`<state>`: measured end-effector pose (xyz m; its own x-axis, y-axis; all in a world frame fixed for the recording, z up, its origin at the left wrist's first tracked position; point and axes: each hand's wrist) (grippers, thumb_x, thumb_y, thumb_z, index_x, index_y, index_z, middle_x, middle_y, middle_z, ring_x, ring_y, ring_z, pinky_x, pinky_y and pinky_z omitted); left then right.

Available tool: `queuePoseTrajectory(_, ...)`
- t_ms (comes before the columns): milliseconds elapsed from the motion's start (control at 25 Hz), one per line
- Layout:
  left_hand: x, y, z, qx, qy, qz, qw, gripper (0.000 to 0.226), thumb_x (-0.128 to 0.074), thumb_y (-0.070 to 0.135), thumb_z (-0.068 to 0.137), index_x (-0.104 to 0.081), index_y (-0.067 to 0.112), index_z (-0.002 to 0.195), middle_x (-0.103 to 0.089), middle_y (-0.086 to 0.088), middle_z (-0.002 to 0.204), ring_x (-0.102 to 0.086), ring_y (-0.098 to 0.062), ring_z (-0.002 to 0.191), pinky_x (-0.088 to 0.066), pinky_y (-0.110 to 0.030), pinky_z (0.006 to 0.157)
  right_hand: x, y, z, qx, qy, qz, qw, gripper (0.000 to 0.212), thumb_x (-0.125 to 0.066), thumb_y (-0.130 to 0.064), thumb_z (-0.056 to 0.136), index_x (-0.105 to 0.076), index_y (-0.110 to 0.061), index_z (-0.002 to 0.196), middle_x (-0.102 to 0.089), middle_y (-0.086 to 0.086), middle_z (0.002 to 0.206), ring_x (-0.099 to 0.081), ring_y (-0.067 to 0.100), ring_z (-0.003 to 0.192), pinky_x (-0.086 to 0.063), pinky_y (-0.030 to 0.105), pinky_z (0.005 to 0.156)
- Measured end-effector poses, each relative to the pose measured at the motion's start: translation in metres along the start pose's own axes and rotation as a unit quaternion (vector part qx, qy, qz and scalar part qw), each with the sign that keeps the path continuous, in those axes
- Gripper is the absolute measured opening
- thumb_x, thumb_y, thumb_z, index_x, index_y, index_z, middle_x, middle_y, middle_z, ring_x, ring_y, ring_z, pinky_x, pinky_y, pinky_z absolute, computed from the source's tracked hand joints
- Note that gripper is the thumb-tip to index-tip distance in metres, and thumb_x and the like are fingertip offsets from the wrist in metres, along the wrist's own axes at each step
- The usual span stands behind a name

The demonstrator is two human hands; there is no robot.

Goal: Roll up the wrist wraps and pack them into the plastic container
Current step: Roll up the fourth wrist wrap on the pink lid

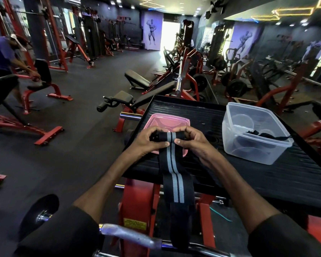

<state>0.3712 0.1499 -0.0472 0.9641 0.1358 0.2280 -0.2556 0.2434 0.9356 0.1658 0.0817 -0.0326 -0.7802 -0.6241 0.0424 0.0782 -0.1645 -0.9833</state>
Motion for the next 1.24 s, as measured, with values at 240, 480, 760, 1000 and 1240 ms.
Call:
queuePoseTrajectory(240,-0.001,0.0,0.0,-0.033,0.014,0.063,0.997,0.044,-0.088,0.011,0.073,-0.07,0.018,0.112,-0.072,0.01,0.105,-0.068,-0.006,0.102,-0.052,-0.031,0.098,0.003,-0.011,0.011,-0.12,0.007,0.155,0.981,0.032,-0.073,-0.012,0.081,-0.072,-0.016,0.112,-0.074,0.008,0.111,-0.067,0.021,0.097,-0.048,0.036,0.077)
queuePoseTrajectory(480,-0.004,0.005,-0.005,-0.068,0.026,0.087,0.994,0.045,-0.088,0.005,0.072,-0.071,0.01,0.113,-0.072,0.01,0.104,-0.068,0.002,0.095,-0.053,-0.018,0.085,0.003,0.002,0.003,-0.119,-0.043,-0.08,0.989,0.036,-0.058,-0.049,0.098,-0.061,-0.013,0.102,-0.066,-0.003,0.085,-0.061,0.011,0.077,-0.051,0.027,0.069)
queuePoseTrajectory(760,-0.004,0.008,-0.006,0.024,-0.044,-0.025,0.998,0.045,-0.076,0.004,0.086,-0.061,0.011,0.127,-0.068,0.0,0.118,-0.066,-0.01,0.108,-0.059,-0.026,0.083,0.006,0.0,-0.004,0.058,-0.006,-0.074,0.996,0.023,-0.068,-0.019,0.097,-0.065,-0.007,0.116,-0.068,0.01,0.1,-0.064,0.019,0.092,-0.052,0.037,0.081)
queuePoseTrajectory(1000,0.001,0.003,-0.003,0.053,-0.075,-0.006,0.996,0.038,-0.074,0.007,0.088,-0.061,0.009,0.124,-0.068,-0.004,0.11,-0.066,-0.013,0.102,-0.058,-0.029,0.083,0.006,0.007,-0.001,0.077,0.008,-0.108,0.991,0.033,-0.081,0.004,0.079,-0.068,-0.009,0.107,-0.073,0.008,0.1,-0.069,0.015,0.091,-0.051,0.036,0.079)
queuePoseTrajectory(1240,-0.005,0.002,-0.003,-0.031,-0.011,0.088,0.996,0.047,-0.087,0.005,0.072,-0.068,0.011,0.115,-0.072,-0.001,0.112,-0.068,-0.014,0.106,-0.054,-0.025,0.093,0.011,-0.006,-0.001,-0.06,-0.028,0.038,0.997,0.043,-0.077,0.008,0.077,-0.068,-0.011,0.115,-0.073,0.006,0.108,-0.07,0.011,0.085,-0.055,0.025,0.063)
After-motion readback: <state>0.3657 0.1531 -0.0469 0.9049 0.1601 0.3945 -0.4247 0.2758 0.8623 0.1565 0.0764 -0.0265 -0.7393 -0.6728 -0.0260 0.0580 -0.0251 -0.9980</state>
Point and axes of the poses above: each hand's wrist, its own z-axis towards the middle knuckle, its own x-axis out of the back of the hand, y = z × x
